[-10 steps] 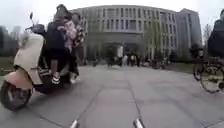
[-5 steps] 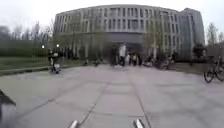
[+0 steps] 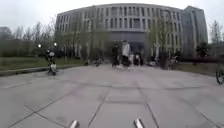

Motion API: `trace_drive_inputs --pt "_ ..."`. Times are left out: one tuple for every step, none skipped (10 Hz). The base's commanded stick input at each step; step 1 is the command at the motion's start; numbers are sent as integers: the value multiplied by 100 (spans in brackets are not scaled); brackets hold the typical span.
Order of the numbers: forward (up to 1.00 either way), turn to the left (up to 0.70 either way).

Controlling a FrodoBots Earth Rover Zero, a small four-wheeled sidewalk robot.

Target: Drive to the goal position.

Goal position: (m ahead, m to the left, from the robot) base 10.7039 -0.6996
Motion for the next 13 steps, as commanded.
trace_drive_inputs --pt "85 -2" --pt "85 -2" --pt "85 -2" --pt "85 -2" --pt "85 -2" --pt "85 -2" --pt "85 -2" --pt "85 -2" --pt "85 -2" --pt "85 -2" --pt "85 -2" --pt "85 -4" --pt "85 -15"
